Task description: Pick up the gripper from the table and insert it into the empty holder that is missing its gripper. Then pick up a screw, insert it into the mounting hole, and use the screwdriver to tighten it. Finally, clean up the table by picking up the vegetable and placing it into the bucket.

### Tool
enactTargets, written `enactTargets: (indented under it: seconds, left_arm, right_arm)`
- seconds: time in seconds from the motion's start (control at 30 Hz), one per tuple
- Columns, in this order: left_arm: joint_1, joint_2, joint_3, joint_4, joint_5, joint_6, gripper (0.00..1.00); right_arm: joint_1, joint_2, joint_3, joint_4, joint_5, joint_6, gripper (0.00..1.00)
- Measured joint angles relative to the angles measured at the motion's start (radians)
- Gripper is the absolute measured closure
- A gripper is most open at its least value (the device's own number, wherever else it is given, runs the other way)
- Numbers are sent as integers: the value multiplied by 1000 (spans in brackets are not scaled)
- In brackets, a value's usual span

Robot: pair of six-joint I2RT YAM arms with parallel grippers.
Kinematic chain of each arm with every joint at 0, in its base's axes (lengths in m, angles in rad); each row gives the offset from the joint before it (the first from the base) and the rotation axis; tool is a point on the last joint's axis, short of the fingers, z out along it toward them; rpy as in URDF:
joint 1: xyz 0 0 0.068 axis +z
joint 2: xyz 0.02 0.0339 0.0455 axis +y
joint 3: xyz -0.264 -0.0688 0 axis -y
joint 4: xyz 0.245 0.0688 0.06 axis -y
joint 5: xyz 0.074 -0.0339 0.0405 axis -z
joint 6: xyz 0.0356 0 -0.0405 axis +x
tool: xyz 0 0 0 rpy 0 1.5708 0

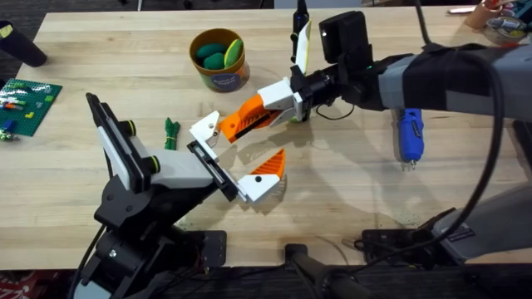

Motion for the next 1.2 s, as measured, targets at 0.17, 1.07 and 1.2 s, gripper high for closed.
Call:
enactTargets:
  seconds: [0.17, 1.07, 1.2]
  left_arm:
    - [3, 4, 1, 7, -5, 0, 16]
    - [3, 4, 1, 8, -23, 11, 16]
    - [3, 4, 1, 7, -32, 10, 16]
  right_arm:
    - [1, 4, -3, -10, 1, 5, 977]
    - [6, 6, -8, 137, 7, 2, 978]
    - [21, 6, -8, 141, 25, 2, 978]
